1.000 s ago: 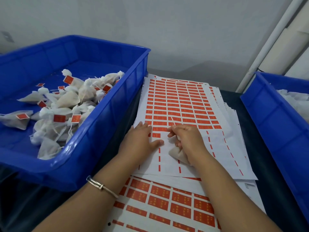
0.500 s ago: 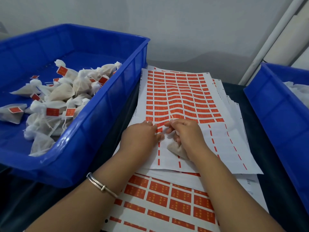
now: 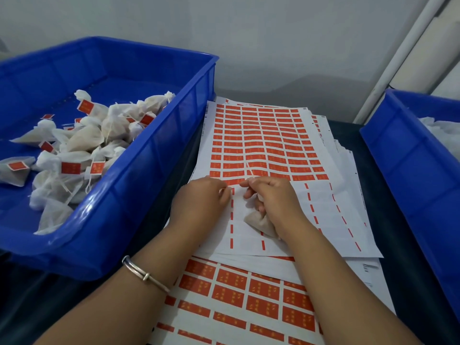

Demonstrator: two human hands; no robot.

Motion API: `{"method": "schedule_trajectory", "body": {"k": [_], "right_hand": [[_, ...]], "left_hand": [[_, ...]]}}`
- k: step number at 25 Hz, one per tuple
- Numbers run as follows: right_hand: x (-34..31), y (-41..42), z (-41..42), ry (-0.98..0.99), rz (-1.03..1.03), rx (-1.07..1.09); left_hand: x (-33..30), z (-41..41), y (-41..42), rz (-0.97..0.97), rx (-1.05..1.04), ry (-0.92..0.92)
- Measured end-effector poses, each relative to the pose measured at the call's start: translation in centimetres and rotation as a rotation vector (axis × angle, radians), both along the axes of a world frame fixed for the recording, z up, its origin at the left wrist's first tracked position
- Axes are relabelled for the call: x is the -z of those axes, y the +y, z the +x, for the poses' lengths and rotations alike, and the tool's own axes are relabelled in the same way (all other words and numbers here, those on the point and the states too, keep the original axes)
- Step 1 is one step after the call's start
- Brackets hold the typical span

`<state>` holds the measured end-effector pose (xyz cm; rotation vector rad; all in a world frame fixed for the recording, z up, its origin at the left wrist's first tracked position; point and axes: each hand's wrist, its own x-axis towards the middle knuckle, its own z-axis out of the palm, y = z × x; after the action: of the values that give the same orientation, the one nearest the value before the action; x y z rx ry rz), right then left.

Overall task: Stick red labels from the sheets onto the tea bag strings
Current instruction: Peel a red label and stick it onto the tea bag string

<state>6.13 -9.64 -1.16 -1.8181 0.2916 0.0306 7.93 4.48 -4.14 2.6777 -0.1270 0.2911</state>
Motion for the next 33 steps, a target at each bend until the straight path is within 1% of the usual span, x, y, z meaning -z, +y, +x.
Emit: {"method": "schedule_trajectory", "body": {"k": [3,6,10,11,13,15,17,19,21,25,29,33], "right_hand": [[-0.4,0.1,0.0,0.02,0.068,0.028],[-0.9,-0.1,-0.3,0.028,0.154,0.01],[-1.6,-0.5,-0.8,0.016,0.231,0.013],[-1.9,-0.6,-0.8,-0.016,0.21,0.021],[-2.8,-0.9,-0.9,-0.137,0.075,-0.001],[-3.9,-1.3,-1.1,-0.249,-0.035,-0.075],[-4.6,-1.8,-1.2,-0.307,-0.127,-0.14],[-5.3,-2.2,-1.4,-0.344,-0.188,-0.173],[-5.9,-2.5,-1.7,-0.372,-0.207,-0.181],[-6.9,-2.7,-2.7,-0.403,-0.159,-0.255],[-7.2,-2.7,-3.7,-0.423,-0.064,-0.321],[-6.8,-2.8,-3.9,-0.478,0.009,-0.371]], "left_hand": [[0.0,0.2,0.4,-0.144,-0.098,0.008],[-0.5,0.4,0.7,-0.355,-0.165,0.057],[-1.2,0.4,1.3,-0.569,-0.28,0.029],[-1.3,0.4,1.4,-0.609,-0.315,0.015],[-1.7,0.4,1.5,-0.667,-0.361,-0.018],[-2.1,0.4,1.4,-0.708,-0.404,-0.036],[-2.5,0.3,1.3,-0.748,-0.446,-0.027],[-3.3,0.0,1.4,-0.796,-0.434,-0.003],[-4.6,-0.2,0.9,-0.887,-0.377,0.037],[-6.4,-1.1,-1.7,-1.132,-0.297,0.231],[-5.8,-2.6,-3.8,-1.184,-0.191,0.352],[-5.3,-3.5,-4.5,-1.181,-0.084,0.331]]}}
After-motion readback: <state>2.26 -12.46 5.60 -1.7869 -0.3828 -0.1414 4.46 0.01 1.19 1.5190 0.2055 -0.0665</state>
